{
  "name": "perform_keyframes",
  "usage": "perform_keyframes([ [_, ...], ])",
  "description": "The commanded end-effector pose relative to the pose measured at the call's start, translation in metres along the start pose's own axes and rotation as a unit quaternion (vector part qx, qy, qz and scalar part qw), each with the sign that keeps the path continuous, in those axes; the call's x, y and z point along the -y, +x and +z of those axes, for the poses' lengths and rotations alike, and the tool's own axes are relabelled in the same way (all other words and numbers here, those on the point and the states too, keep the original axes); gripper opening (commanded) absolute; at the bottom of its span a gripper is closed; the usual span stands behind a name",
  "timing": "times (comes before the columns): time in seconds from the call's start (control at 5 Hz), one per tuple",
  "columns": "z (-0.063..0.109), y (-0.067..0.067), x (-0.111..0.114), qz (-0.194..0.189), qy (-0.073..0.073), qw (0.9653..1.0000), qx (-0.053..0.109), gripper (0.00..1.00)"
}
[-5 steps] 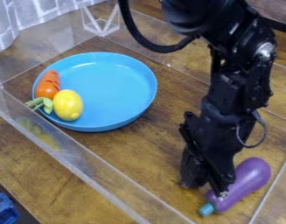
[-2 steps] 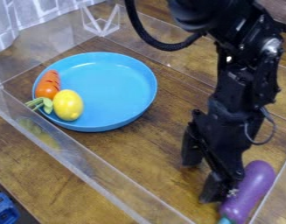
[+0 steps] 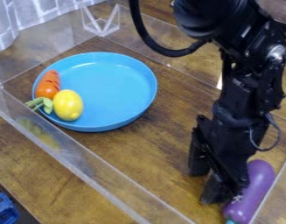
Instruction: Put the purple eggplant on the blue tray
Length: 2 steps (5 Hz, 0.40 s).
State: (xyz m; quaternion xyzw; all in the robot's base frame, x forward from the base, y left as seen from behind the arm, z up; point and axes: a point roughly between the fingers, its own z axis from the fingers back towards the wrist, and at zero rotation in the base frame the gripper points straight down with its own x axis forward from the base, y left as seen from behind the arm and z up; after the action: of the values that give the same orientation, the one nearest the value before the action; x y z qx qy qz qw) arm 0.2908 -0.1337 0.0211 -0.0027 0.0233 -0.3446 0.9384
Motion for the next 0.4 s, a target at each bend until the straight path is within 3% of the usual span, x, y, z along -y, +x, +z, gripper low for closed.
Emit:
perform_keyframes([
  [0.0,0.0131,0.0063,-0.0011,-0.004,0.008,0.9997,0.023,0.00],
  [0.2,0.0227,0.0034,-0.0060,-0.002,0.013,0.9996,0.023,0.00],
])
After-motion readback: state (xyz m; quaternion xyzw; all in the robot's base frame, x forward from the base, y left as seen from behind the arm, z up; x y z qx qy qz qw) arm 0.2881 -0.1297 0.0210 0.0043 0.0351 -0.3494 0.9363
